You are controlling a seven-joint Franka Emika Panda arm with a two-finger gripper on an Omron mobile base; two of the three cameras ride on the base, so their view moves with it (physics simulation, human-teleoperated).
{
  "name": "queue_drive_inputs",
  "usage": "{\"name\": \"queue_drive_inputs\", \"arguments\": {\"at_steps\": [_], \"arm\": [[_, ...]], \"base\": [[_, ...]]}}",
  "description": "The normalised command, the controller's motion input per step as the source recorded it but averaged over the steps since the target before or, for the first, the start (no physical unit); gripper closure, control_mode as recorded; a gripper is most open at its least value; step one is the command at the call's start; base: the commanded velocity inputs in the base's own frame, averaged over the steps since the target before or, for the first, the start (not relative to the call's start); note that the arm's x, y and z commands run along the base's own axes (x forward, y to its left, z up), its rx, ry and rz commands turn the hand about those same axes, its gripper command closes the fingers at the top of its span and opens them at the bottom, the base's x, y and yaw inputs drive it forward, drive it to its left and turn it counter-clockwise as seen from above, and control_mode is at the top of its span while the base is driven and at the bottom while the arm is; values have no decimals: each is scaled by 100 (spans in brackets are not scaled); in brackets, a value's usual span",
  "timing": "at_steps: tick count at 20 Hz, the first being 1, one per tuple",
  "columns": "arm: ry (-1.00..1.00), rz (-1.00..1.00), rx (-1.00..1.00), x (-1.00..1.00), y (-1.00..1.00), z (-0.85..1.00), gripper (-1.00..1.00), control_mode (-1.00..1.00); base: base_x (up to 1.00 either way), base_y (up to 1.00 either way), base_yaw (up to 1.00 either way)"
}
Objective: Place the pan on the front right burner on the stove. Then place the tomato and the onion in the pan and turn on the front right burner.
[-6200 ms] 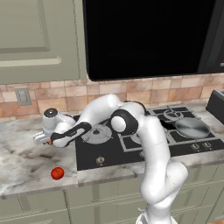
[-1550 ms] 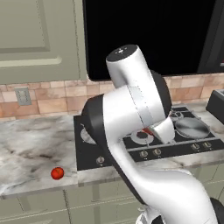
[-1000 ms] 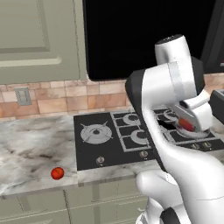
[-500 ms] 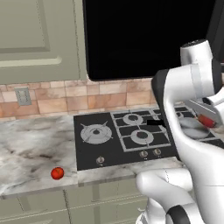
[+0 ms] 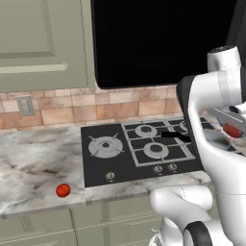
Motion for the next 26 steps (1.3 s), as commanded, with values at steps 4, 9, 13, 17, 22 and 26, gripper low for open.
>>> {"name": "queue_drive_inputs", "arguments": {"at_steps": [4, 9, 13, 17, 22, 26], "arm": [[0, 11, 4, 21, -28, -16, 100, -100], [0, 22, 4, 13, -33, -28, 100, -100], [0, 24, 0, 3, -30, -34, 100, -100], [0, 24, 0, 4, -29, -26, 100, -100], [0, 22, 0, 17, -36, -21, 100, -100], [0, 22, 0, 26, -38, -24, 100, -100]], "base": [[0, 0, 0], [0, 0, 0], [0, 0, 0], [0, 0, 0], [0, 0, 0], [0, 0, 0]]}}
